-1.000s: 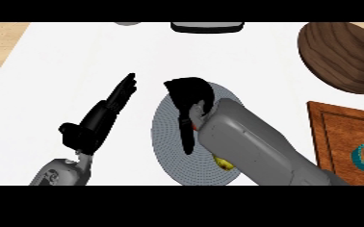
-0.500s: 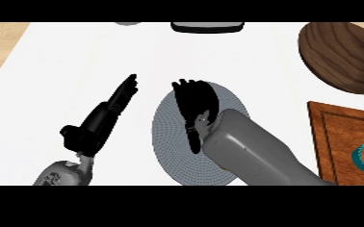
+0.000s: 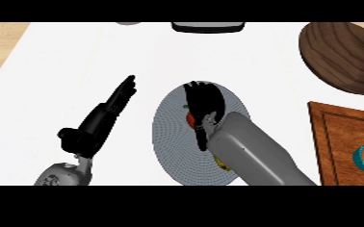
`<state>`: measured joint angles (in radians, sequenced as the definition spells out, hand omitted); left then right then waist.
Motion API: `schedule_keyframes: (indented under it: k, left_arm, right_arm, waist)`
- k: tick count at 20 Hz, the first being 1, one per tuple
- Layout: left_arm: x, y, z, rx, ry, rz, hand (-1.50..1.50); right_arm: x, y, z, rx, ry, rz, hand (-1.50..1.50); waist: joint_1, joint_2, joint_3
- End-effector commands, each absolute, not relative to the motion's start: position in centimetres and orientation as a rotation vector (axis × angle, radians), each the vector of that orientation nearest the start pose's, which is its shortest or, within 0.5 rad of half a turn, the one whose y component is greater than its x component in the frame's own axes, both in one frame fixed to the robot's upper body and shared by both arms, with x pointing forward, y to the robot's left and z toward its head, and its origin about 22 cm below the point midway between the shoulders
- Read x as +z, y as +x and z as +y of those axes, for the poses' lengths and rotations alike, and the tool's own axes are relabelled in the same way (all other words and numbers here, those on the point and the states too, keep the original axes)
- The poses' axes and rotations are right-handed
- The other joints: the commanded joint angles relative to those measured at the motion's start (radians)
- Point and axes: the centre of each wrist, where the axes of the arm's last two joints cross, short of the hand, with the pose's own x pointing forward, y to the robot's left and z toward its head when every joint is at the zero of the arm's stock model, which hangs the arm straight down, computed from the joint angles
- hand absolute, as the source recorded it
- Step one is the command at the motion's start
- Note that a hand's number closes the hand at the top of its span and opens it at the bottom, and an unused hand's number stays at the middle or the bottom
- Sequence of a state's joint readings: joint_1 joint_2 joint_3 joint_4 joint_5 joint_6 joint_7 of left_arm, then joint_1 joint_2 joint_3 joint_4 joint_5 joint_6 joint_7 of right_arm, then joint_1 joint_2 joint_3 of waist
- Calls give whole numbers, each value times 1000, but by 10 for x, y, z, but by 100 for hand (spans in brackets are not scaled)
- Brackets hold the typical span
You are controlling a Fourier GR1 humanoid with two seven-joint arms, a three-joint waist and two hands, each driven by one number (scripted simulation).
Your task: Pick the bell pepper from the placemat and place it in the bowl
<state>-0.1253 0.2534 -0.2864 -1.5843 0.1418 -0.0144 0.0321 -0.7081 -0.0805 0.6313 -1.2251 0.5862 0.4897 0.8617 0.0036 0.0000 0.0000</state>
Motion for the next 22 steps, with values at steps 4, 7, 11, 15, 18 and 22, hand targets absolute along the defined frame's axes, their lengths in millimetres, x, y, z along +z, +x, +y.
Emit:
schedule_keyframes:
  k: [4,7,11,15,18,22]
  left_arm:
    - [34,276,190,-375,-173,-1590,0]
    - [25,271,207,-383,-170,-1585,0]
    - [35,261,204,-372,-167,-1580,0]
    - [29,264,198,-385,-179,-1577,0]
    - [22,261,204,-381,-166,-1578,0]
    - [28,269,209,-385,-184,-1593,0]
  right_arm:
    - [59,329,-44,1516,-662,-799,-150]
    - [51,343,-66,1498,-666,-813,-150]
    - [50,340,-63,1464,-628,-900,150]
    - [45,335,-59,1514,-658,-990,150]
    - [40,339,-42,1500,-669,-1013,150]
    - [36,344,-48,1497,-702,-1048,150]
  waist:
    - [0,1,0]
    - [2,1,0]
    - [2,0,0]
    - [-1,0,0]
    - [6,1,0]
    - [2,1,0]
